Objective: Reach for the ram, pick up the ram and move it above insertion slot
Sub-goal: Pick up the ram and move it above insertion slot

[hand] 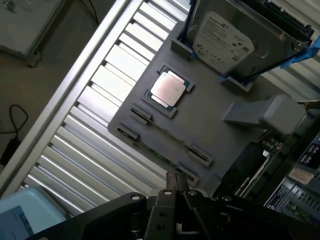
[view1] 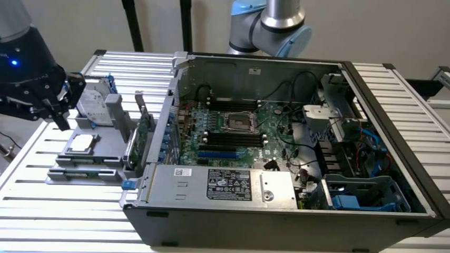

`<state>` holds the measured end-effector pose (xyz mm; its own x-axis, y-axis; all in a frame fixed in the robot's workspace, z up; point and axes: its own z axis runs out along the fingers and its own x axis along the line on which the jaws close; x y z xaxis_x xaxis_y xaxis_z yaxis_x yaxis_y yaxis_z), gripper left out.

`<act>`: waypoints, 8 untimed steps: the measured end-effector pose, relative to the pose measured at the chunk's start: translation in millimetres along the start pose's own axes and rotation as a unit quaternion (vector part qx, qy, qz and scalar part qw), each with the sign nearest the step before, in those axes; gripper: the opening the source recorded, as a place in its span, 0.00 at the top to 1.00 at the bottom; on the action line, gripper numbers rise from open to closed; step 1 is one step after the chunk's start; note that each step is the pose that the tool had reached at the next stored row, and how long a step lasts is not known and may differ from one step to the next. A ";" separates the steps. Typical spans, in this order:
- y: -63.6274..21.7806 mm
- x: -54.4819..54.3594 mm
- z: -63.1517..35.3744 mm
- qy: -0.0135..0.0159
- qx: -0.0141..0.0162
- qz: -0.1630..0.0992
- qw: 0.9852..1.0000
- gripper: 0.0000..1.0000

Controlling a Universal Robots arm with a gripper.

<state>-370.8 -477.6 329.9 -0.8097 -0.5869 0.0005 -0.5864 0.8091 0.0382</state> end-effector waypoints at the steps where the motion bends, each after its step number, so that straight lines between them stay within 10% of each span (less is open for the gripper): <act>1: 0.0 0.0 0.3 0.000 0.000 -0.009 1.000 0.89; 8: -0.1 0.0 2.5 0.003 0.000 -0.073 0.997 0.89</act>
<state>-370.8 -477.6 327.4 -0.7153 -0.6988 0.0005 -0.6983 0.7148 0.0382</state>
